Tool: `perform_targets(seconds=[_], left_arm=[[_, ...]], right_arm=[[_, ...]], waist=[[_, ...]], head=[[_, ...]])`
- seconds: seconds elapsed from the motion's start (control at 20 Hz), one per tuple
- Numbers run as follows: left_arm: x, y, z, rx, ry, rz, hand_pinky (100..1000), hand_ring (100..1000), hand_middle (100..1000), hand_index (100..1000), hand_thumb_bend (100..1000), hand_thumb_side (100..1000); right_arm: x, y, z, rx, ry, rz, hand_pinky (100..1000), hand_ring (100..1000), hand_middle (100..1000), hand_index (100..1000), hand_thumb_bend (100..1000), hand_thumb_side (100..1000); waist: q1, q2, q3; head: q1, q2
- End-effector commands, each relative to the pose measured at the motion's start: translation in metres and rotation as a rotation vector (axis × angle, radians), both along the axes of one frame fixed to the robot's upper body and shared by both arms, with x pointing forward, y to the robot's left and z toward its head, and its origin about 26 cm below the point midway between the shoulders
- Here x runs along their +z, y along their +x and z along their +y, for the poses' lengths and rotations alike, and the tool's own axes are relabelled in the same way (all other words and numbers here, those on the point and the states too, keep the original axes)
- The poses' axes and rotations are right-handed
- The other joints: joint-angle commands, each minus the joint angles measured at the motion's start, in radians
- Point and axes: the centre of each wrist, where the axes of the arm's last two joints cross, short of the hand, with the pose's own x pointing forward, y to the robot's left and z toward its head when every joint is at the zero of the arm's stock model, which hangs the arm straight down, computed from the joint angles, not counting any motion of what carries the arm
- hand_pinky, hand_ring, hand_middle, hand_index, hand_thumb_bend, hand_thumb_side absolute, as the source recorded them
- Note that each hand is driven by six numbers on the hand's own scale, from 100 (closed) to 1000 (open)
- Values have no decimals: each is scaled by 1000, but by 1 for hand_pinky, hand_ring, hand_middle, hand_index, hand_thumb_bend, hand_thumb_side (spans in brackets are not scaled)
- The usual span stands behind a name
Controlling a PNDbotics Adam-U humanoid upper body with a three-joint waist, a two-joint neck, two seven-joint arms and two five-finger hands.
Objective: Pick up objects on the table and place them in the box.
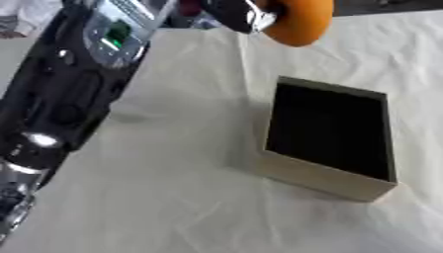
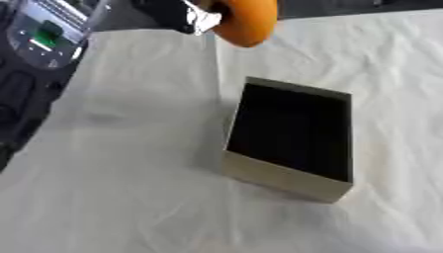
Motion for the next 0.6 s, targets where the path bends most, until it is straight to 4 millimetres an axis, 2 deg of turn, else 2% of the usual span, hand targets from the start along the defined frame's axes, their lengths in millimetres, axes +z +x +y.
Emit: perform_targets(seconds=[0.05,0.6], left_arm=[[-2,-6,-20,-25,6,-39,409,553,564,603,100,100],[-36,-5,-53,-22,63,-87,409,551,562,603,100,100]], right_arm=[[10,-3,2,5,2,-42,598,682,569,784,100,799],[12,-2,7,29,19,-53,596,681,568,784,100,803]], waist=[[-8,-15,-4],[-9,-3,-29]], head=[[6,-11],[26,-29]])
